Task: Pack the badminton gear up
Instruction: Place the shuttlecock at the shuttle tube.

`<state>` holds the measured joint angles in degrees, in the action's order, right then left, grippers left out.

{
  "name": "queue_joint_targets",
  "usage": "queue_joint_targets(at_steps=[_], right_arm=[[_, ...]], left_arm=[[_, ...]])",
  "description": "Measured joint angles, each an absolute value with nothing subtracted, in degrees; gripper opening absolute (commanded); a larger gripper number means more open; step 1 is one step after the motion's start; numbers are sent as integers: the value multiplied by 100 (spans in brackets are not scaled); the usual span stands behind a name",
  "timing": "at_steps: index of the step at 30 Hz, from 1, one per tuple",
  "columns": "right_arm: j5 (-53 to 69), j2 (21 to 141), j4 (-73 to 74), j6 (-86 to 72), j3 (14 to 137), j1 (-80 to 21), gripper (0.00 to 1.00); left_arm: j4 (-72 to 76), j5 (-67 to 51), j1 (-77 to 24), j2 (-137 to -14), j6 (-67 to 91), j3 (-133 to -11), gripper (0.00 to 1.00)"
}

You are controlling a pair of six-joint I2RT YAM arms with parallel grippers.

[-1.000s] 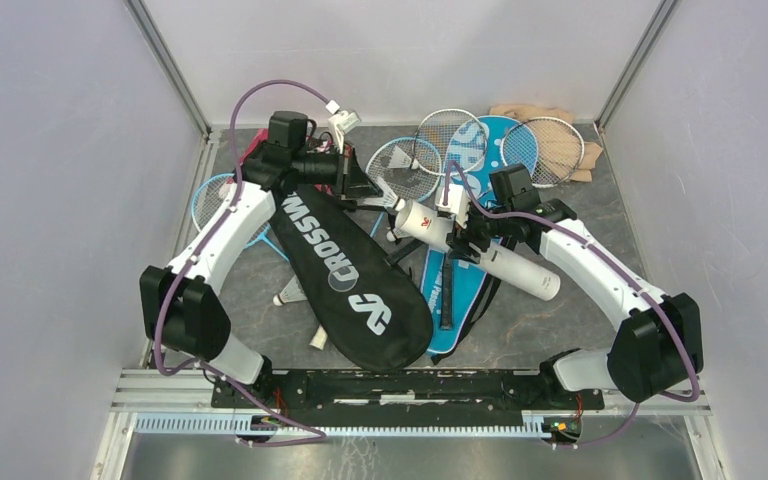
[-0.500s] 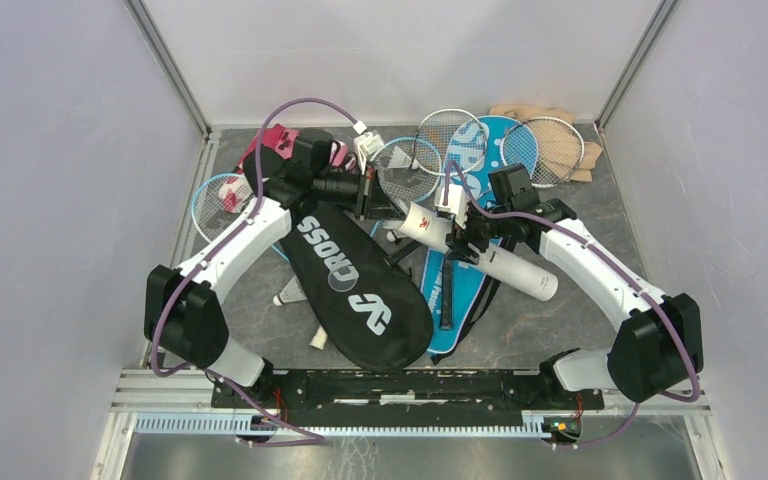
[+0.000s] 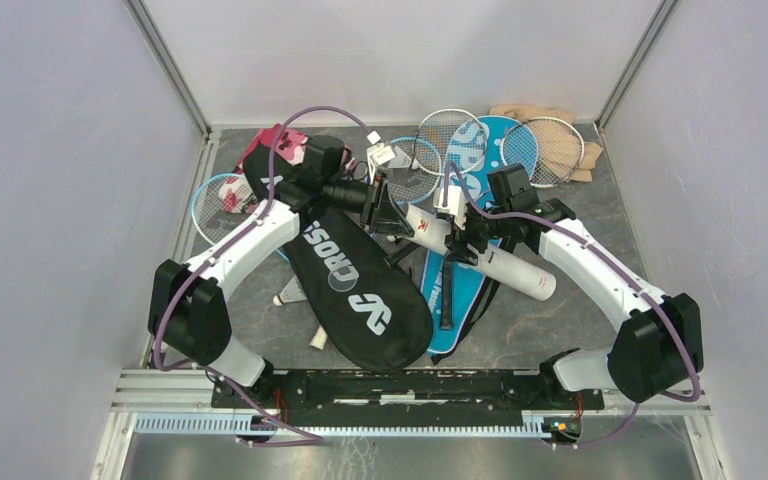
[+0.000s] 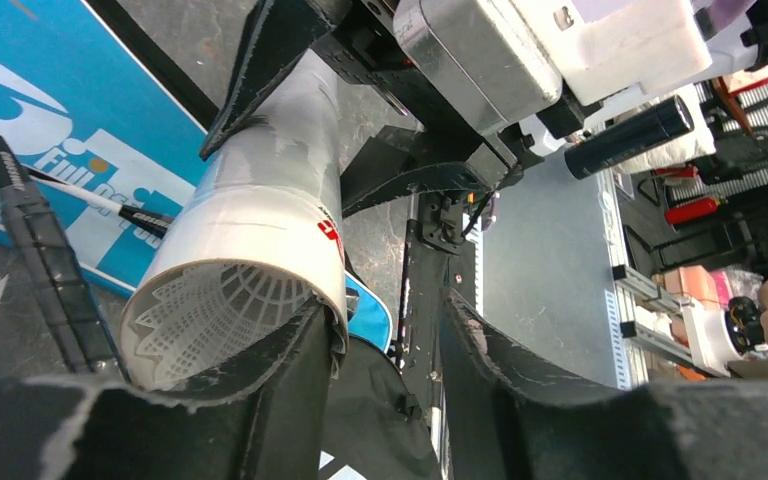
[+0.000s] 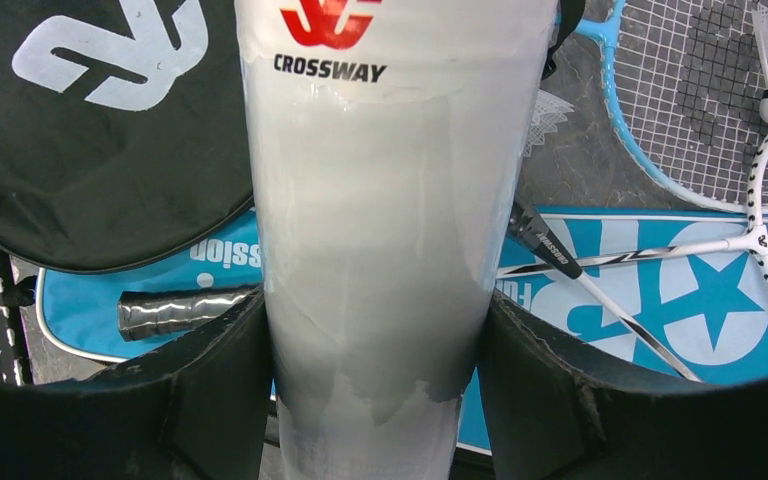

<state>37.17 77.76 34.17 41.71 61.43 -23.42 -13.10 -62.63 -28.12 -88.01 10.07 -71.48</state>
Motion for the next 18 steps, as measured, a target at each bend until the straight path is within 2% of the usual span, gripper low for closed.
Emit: queue_joint_targets(at_steps=[4,13,18], right_arm=[[3747,7776,3439,4178,6156,-2344,13],[3636,7776,3385,4141,6158,-2359,13],[3328,7712,3251,4121,6071,-2357,13]], left_arm=[[-1363,-6316,-2969,-8886,891,-7150,58],[-2294,-6272,-3164,-9100,-47,-7544,99],[-2923,-5977,-3103,-9026,-698,-7830,100]])
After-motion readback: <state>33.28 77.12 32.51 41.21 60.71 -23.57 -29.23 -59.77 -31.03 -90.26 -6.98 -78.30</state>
